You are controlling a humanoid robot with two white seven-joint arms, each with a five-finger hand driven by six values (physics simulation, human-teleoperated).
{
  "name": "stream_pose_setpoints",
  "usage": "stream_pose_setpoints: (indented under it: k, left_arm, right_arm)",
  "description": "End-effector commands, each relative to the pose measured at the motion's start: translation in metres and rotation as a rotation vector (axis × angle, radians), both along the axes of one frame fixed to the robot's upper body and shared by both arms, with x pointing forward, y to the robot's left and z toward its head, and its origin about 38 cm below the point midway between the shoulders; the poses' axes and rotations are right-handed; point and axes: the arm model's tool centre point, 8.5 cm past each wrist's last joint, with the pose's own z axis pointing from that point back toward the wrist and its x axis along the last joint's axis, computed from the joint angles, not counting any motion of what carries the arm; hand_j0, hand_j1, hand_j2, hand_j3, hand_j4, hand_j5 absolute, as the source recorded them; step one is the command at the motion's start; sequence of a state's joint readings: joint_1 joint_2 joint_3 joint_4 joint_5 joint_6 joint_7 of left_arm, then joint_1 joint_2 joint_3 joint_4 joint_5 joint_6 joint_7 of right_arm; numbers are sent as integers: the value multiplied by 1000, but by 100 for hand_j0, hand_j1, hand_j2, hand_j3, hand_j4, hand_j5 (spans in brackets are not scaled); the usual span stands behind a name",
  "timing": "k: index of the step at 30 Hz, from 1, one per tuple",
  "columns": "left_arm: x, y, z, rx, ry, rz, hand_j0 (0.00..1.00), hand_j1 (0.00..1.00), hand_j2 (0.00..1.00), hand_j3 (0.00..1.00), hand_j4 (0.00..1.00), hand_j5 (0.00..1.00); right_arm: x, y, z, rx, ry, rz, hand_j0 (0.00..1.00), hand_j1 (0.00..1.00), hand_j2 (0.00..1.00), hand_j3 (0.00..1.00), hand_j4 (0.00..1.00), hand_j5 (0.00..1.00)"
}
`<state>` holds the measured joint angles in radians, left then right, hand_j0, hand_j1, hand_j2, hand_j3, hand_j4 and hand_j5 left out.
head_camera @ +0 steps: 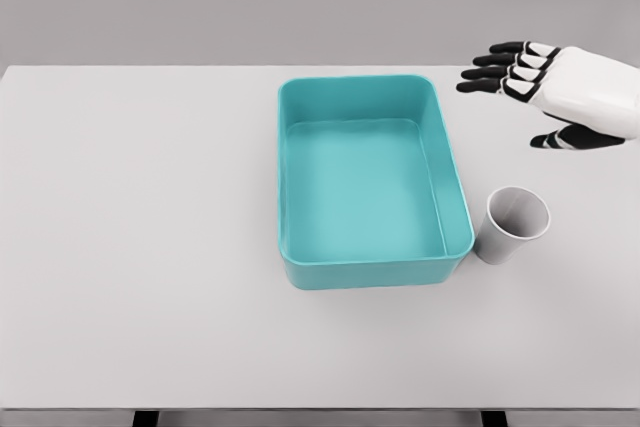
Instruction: Put the paper cup into the basket with your right arm
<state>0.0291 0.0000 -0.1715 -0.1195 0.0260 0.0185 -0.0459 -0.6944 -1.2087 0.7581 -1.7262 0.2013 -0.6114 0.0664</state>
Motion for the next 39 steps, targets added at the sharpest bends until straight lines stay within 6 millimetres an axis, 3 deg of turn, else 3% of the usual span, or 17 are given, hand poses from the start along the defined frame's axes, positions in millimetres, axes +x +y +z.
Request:
stream_pose_setpoints:
  k: [1,3,5,8,13,15,19,23,26,36,39]
  left_arm:
    - [0,0,0,0,0,0,100,100,100,100,100,100]
    - [0,0,0,0,0,0,100,100,100,100,100,100]
    - [0,0,0,0,0,1,100,100,100,100,100,100]
    - [0,0,0,0,0,0,100,100,100,100,100,100]
    - [0,0,0,0,1,1,100,100,100,100,100,100]
    - [0,0,0,0,0,1,100,100,100,100,100,100]
    - [0,0,0,0,0,1,100,100,100,100,100,100]
    - [0,0,0,0,0,0,100,100,100,100,100,100]
    - [0,0,0,0,0,1,100,100,100,100,100,100]
    - [0,0,0,0,0,1,100,100,100,100,100,100]
    - [0,0,0,0,0,0,100,100,100,100,100,100]
  right_arm:
    - [5,-3,3,15,-11,-16,100,100,100,100,100,100]
    - [8,-1,12,50,-38,-14,100,100,100,100,100,100]
    - [7,-23,7,93,-34,-86,100,100,100,100,100,100]
    - [-9,-66,4,379,81,-201,100,100,100,100,100,100]
    - [-29,-92,-10,429,219,-251,100,100,100,100,100,100]
    - [-37,-98,-35,468,307,-280,100,100,100,100,100,100]
    - [-62,-120,-114,602,490,-419,100,100,100,100,100,100]
    - [-83,-123,-155,728,590,-480,100,100,100,100,100,100]
    - [-101,-114,-185,789,647,-505,100,100,100,100,100,100]
    - [-116,-86,-222,958,752,-504,100,100,100,100,100,100]
    - [-116,-84,-224,995,749,-504,100,100,100,100,100,100]
